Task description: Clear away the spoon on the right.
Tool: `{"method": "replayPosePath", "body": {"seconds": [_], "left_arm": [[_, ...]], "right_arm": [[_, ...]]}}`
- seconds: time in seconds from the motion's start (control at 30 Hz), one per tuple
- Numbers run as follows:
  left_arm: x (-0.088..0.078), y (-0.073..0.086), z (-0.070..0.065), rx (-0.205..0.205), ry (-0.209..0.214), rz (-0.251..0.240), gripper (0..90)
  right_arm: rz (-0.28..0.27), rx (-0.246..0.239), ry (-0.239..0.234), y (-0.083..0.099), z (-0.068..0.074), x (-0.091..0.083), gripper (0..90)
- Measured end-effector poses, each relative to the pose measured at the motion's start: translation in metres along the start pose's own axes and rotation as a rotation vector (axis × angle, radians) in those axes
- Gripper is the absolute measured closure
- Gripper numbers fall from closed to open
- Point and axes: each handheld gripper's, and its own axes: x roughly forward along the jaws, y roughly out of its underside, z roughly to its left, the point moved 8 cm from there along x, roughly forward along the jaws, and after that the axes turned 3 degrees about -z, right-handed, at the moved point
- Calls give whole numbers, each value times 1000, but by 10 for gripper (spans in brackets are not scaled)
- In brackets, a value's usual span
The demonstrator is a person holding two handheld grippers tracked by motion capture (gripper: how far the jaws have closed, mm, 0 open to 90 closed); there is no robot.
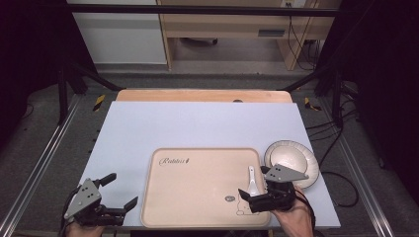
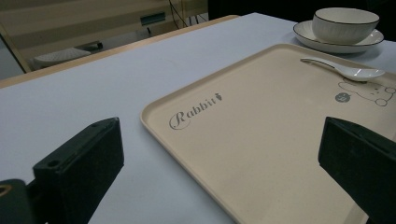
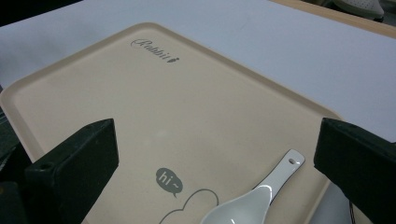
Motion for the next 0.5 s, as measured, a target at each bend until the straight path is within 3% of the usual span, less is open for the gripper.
{"method": "replayPosePath", "body": {"seconds": [0.5], "left_arm": [[-1,0,0,0,0,-5,0]], "right_arm": [[-36,6,13,1,1,-15,1]]}}
